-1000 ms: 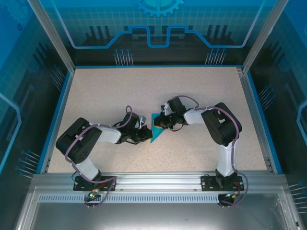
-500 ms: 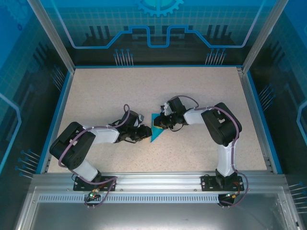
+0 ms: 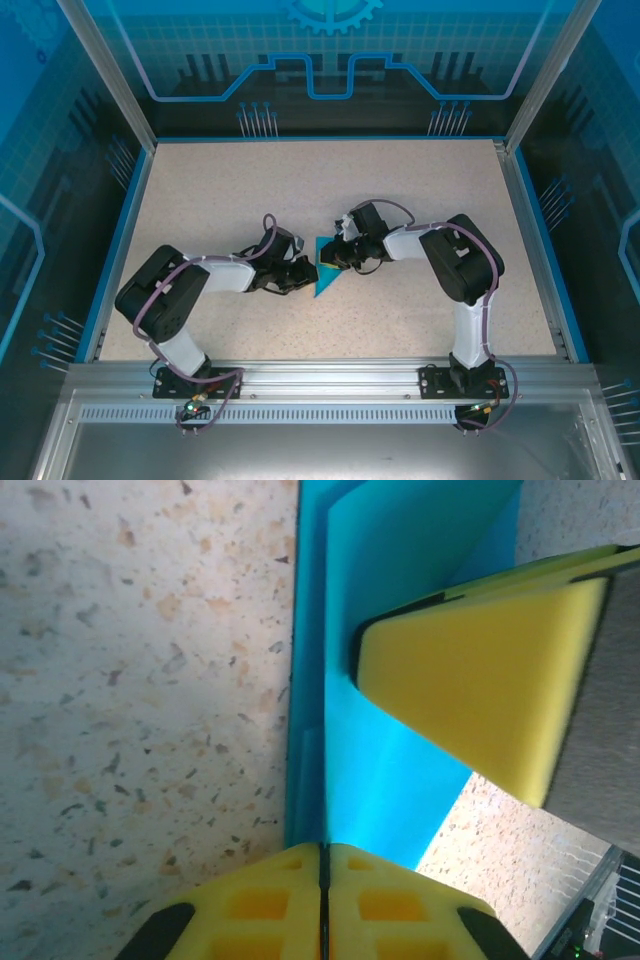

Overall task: Fold a paper plane with a square sheet of paper (pick it up from the middle)
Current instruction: Fourth fold the wing at the center of the table.

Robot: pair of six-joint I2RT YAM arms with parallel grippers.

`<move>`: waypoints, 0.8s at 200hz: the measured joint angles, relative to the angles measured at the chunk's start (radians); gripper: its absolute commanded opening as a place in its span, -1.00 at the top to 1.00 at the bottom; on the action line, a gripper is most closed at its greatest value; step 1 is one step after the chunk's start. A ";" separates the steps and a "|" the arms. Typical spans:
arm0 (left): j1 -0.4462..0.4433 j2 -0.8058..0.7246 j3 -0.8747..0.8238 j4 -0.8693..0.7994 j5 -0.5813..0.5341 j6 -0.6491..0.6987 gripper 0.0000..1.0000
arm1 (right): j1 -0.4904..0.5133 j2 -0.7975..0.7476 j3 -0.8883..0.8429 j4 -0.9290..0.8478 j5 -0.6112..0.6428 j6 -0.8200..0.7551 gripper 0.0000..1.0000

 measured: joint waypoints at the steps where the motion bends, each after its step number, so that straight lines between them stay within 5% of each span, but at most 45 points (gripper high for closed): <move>1: 0.000 0.000 0.000 0.000 0.000 0.000 0.93 | 0.000 0.000 0.000 0.000 0.000 0.000 0.66; 160: 0.000 0.005 -0.027 0.037 -0.005 -0.005 1.00 | -0.017 -0.148 -0.043 -0.048 0.040 -0.001 0.61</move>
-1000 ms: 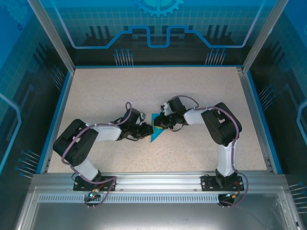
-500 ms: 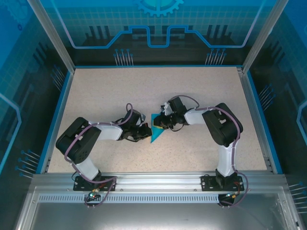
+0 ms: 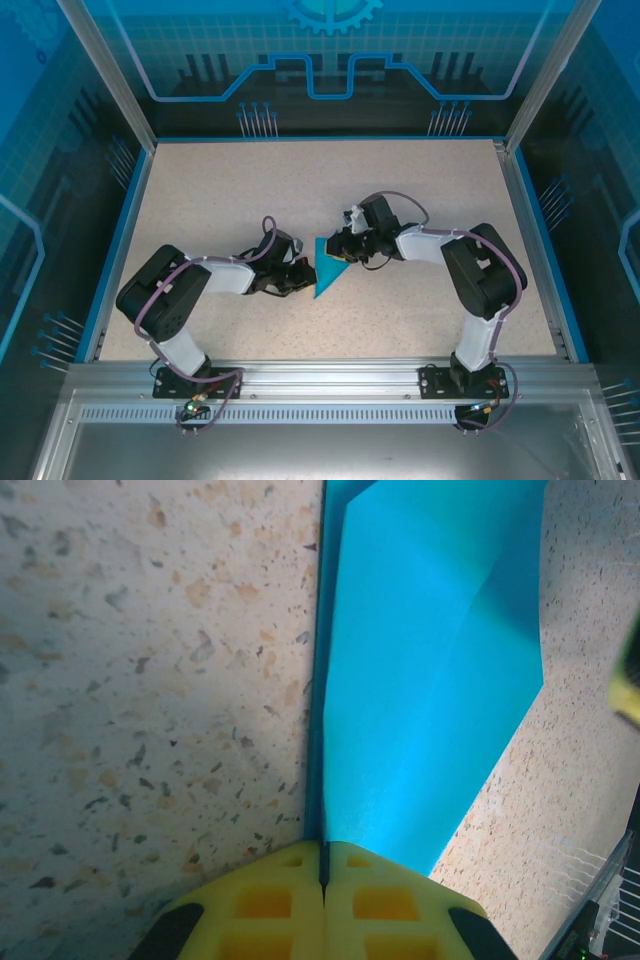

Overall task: Fold a paper plane with a square sheet of paper (pick it up from the middle)
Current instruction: Fourth fold the wing at the center of the table.

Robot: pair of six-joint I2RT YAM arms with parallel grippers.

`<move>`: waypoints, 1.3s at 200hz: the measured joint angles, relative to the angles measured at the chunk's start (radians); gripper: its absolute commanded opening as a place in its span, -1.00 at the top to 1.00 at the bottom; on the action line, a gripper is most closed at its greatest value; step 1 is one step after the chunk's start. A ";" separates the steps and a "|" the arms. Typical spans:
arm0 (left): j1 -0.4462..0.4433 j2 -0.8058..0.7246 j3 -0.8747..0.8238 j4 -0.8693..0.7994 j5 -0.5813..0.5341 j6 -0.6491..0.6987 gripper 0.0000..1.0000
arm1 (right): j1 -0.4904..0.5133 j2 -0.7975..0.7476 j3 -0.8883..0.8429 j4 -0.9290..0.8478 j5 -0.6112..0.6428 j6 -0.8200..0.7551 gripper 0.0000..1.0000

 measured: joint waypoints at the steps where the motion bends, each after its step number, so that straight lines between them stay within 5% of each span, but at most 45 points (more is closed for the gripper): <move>1: 0.000 0.000 0.000 0.000 0.000 0.000 1.00 | 0.001 0.001 0.001 0.000 0.000 0.000 0.61; 81: 0.000 0.000 0.000 0.000 0.000 0.000 0.99 | 0.049 0.122 0.053 0.000 -0.021 0.005 0.65; 159: 0.000 -0.019 0.000 -0.031 0.021 0.008 0.57 | 0.049 0.138 0.052 -0.006 -0.009 -0.011 0.68; 260: 0.000 -0.072 -0.043 -0.033 0.105 0.003 0.76 | 0.049 0.138 0.048 0.000 -0.009 -0.016 0.68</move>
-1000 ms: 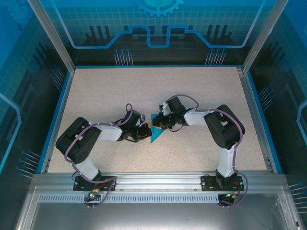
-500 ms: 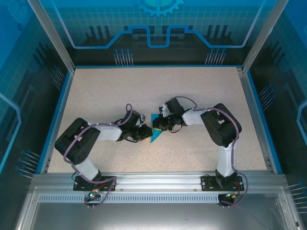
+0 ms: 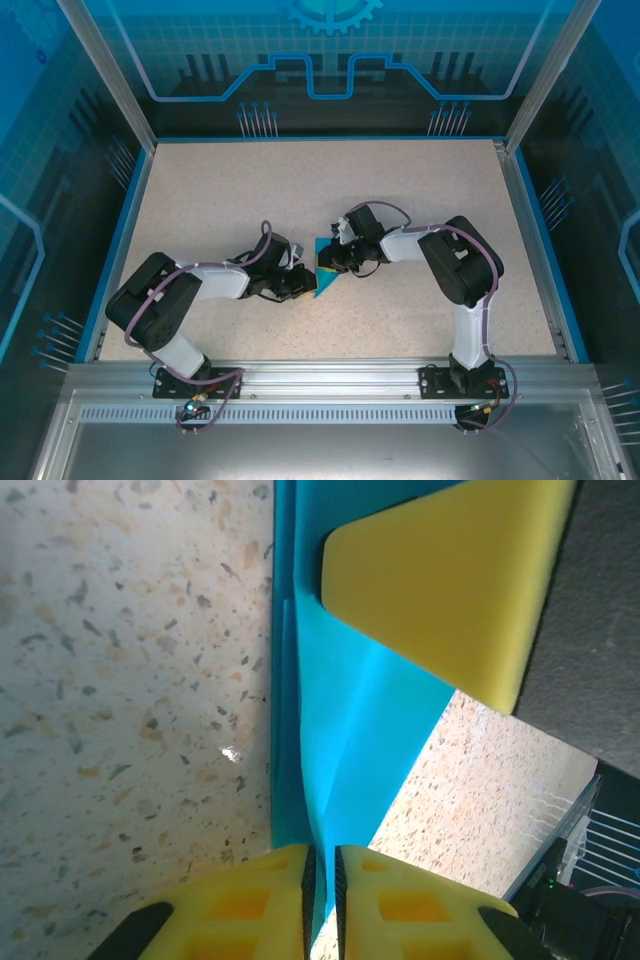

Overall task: Fold a paper plane with a square sheet of paper (pick it up from the middle)
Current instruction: Fourth fold the wing at the center of the table.

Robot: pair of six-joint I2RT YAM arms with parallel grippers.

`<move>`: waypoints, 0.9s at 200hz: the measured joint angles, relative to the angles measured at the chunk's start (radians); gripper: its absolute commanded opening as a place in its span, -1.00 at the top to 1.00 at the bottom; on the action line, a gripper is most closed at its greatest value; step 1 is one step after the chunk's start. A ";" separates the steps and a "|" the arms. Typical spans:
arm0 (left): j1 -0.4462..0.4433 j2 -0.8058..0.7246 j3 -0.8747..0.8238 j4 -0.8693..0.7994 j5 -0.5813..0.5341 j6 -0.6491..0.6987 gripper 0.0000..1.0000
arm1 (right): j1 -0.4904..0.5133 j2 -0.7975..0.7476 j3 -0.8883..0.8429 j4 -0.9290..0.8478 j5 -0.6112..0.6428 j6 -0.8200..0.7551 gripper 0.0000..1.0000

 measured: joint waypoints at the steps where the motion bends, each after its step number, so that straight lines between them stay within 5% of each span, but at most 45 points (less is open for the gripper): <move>1: 0.000 0.000 0.000 0.001 0.000 0.000 0.76 | 0.000 0.000 0.000 0.000 0.000 0.000 0.68; 120: -0.025 0.035 -0.032 0.121 0.048 0.064 0.90 | 0.000 0.000 -0.006 0.008 -0.001 -0.003 0.67; 180: -0.033 0.047 -0.042 0.143 0.051 0.114 0.72 | 0.000 0.000 -0.006 0.009 -0.002 -0.006 0.67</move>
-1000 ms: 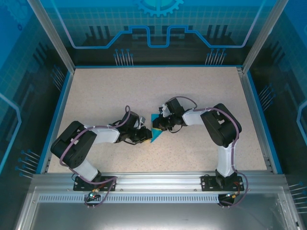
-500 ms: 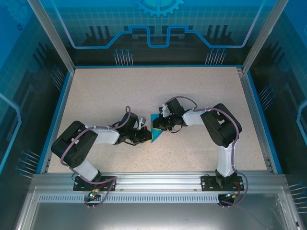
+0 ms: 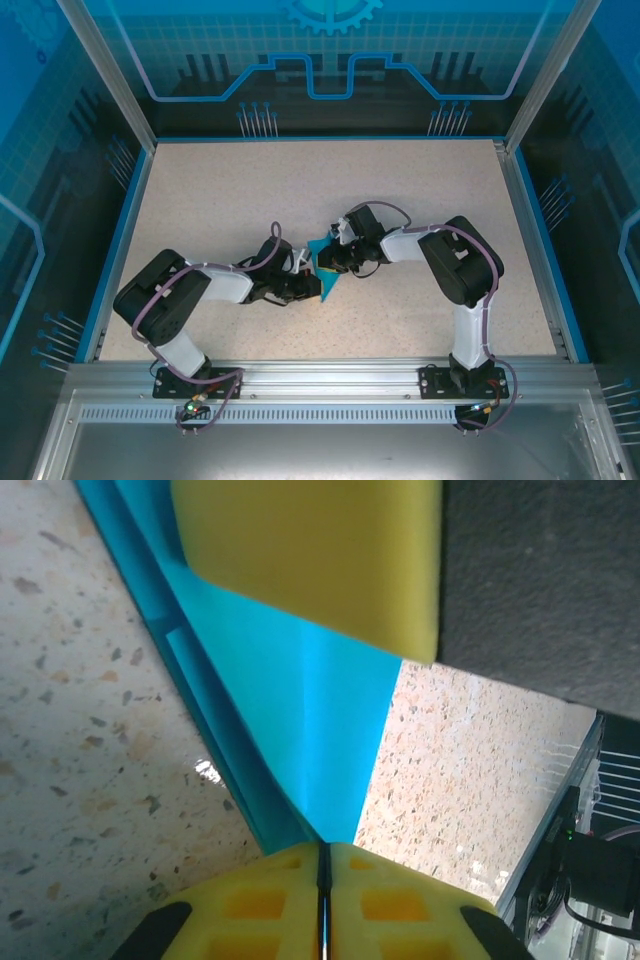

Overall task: Fold a paper plane with a square sheet of paper (pick it up from the middle)
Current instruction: Fourth fold the wing at the center of the table.

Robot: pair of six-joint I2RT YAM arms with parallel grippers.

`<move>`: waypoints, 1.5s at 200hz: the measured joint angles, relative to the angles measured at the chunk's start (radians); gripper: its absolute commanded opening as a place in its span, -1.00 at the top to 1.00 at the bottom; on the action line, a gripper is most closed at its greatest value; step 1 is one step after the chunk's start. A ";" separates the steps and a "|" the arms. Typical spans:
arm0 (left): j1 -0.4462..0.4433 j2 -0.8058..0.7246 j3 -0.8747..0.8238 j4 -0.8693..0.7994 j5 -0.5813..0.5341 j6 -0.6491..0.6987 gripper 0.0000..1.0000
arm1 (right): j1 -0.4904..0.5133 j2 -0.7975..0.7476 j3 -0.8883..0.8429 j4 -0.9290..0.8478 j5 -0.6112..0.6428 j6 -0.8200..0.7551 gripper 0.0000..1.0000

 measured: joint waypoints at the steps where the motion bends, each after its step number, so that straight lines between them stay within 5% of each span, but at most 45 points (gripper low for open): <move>1: 0.000 0.000 0.000 0.000 0.001 0.000 0.72 | 0.000 0.000 0.000 0.000 0.000 0.000 0.67; 70: -0.008 0.015 -0.014 0.012 0.029 -0.003 0.93 | 0.000 -0.002 -0.007 0.011 0.000 -0.001 0.67; 144: -0.019 -0.049 -0.027 -0.022 0.044 -0.001 0.28 | 0.000 -0.002 -0.007 0.011 0.000 -0.008 0.68; 207: -0.002 -0.229 -0.034 -0.111 -0.063 -0.039 0.48 | 0.000 -0.003 -0.011 0.018 -0.001 -0.008 0.68; 300: 0.006 0.013 0.035 0.064 -0.027 -0.164 0.59 | 0.000 -0.003 -0.011 0.018 -0.003 -0.008 0.68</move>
